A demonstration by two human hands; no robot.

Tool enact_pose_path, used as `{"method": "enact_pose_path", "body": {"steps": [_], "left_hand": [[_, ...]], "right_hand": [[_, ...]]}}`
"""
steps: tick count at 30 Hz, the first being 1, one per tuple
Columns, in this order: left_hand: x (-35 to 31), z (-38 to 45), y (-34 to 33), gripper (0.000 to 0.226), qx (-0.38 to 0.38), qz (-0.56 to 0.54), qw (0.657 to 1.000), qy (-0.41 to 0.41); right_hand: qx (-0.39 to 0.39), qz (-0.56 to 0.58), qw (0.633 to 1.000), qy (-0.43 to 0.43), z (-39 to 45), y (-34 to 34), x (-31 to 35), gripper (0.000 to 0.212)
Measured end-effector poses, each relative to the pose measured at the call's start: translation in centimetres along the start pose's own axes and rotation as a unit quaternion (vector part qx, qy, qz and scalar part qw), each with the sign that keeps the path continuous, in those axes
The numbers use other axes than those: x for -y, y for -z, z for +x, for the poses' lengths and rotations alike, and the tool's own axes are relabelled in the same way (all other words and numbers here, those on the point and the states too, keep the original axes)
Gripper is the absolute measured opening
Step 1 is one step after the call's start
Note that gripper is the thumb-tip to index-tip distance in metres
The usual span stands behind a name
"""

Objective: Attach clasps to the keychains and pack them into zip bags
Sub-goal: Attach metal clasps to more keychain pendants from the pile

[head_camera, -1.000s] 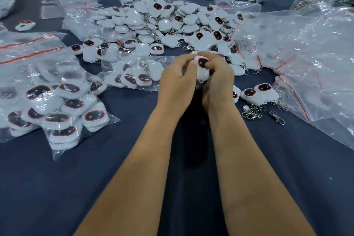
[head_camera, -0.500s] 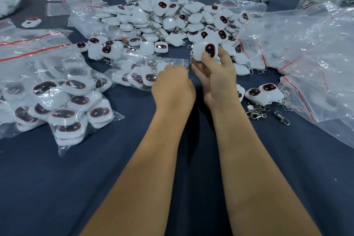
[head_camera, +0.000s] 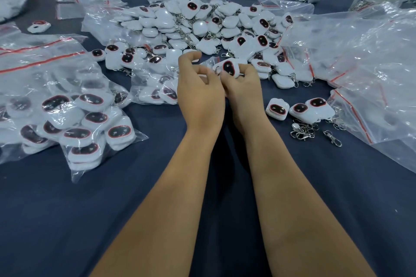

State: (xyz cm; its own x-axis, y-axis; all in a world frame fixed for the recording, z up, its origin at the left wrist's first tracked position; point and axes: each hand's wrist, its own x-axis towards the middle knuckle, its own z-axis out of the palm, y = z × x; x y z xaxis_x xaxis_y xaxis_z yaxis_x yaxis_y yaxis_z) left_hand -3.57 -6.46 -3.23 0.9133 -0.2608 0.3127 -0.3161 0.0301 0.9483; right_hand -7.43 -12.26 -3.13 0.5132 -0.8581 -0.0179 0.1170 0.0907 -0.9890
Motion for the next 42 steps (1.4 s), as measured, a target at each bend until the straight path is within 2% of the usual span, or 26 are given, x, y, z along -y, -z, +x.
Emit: {"method": "enact_pose_path", "body": {"steps": [2, 4, 6, 9, 14, 16, 18, 20, 22, 24, 27, 29, 32, 35, 37, 39, 42], "left_hand": [[-0.2, -0.2, -0.1, 0.028, 0.008, 0.007, 0.999, -0.043], [-0.2, -0.4, 0.0, 0.032, 0.015, 0.015, 0.997, -0.072], [-0.3, -0.3, 0.1, 0.032, 0.006, -0.004, 0.998, -0.061], [-0.5, -0.3, 0.2, 0.03, -0.023, -0.055, 0.997, -0.046], [-0.8, -0.2, 0.3, 0.025, 0.0, -0.051, 0.998, -0.026], [-0.6, -0.1, 0.3, 0.019, 0.039, -0.019, 0.999, -0.005], [-0.3, 0.1, 0.2, 0.019, 0.083, 0.033, 0.996, 0.007], [0.1, 0.4, 0.0, 0.024, 0.12, 0.129, 0.984, -0.034], [0.4, 0.2, -0.2, 0.028, 0.161, 0.215, 0.96, -0.078], [0.6, 0.0, -0.3, 0.027, 0.185, 0.285, 0.937, -0.08], [0.7, 0.1, 0.0, 0.032, 0.179, 0.38, 0.907, -0.044], [0.7, 0.5, 0.4, 0.037, 0.157, 0.397, 0.904, -0.015], [0.8, 0.9, 0.7, 0.037, 0.121, 0.378, 0.918, -0.005], [1.0, 0.9, 0.8, 0.034, 0.102, 0.345, 0.931, -0.053], [1.0, 1.1, 1.0, 0.029, 0.089, 0.325, 0.937, -0.094], [0.9, 1.3, 1.1, 0.029, 0.073, 0.276, 0.951, -0.117], [0.1, 0.9, 0.9, 0.032, 0.082, 0.117, 0.984, -0.104]], "right_hand": [[0.029, -0.063, 0.997, 0.025, 0.0, 0.0, -0.2, 0.01], [0.062, -0.114, 0.99, 0.058, -0.2, -0.1, -0.3, 0.018], [0.05, -0.106, 0.992, 0.047, -0.2, -0.2, -0.4, 0.011], [0.009, -0.132, 0.99, 0.043, 0.0, -0.4, -0.7, 0.018], [0.137, -0.083, 0.986, 0.035, -0.3, -0.4, -0.8, 0.012], [0.108, -0.091, 0.989, 0.049, -0.4, -0.3, -0.7, 0.006], [0.025, -0.149, 0.984, 0.092, -0.3, 0.0, -0.4, 0.012], [-0.055, -0.254, 0.955, 0.144, 0.0, 0.7, 0.0, 0.025], [-0.101, -0.338, 0.922, 0.158, 0.4, 1.6, 0.2, 0.032], [-0.137, -0.398, 0.896, 0.14, 0.7, 2.2, 0.2, 0.036], [-0.157, -0.471, 0.863, 0.093, 1.0, 2.7, 0.1, 0.045], [-0.128, -0.509, 0.849, 0.056, 1.0, 2.9, 0.3, 0.055], [-0.076, -0.57, 0.818, 0.021, 1.2, 2.9, 0.2, 0.07], [-0.075, -0.591, 0.803, 0.013, 1.5, 2.6, -0.2, 0.078], [-0.084, -0.601, 0.795, 0.023, 1.5, 2.5, -0.4, 0.074], [-0.103, -0.574, 0.81, 0.063, 1.5, 2.8, -0.4, 0.059], [-0.13, -0.414, 0.895, 0.104, 1.2, 3.4, -0.1, 0.036]]}}
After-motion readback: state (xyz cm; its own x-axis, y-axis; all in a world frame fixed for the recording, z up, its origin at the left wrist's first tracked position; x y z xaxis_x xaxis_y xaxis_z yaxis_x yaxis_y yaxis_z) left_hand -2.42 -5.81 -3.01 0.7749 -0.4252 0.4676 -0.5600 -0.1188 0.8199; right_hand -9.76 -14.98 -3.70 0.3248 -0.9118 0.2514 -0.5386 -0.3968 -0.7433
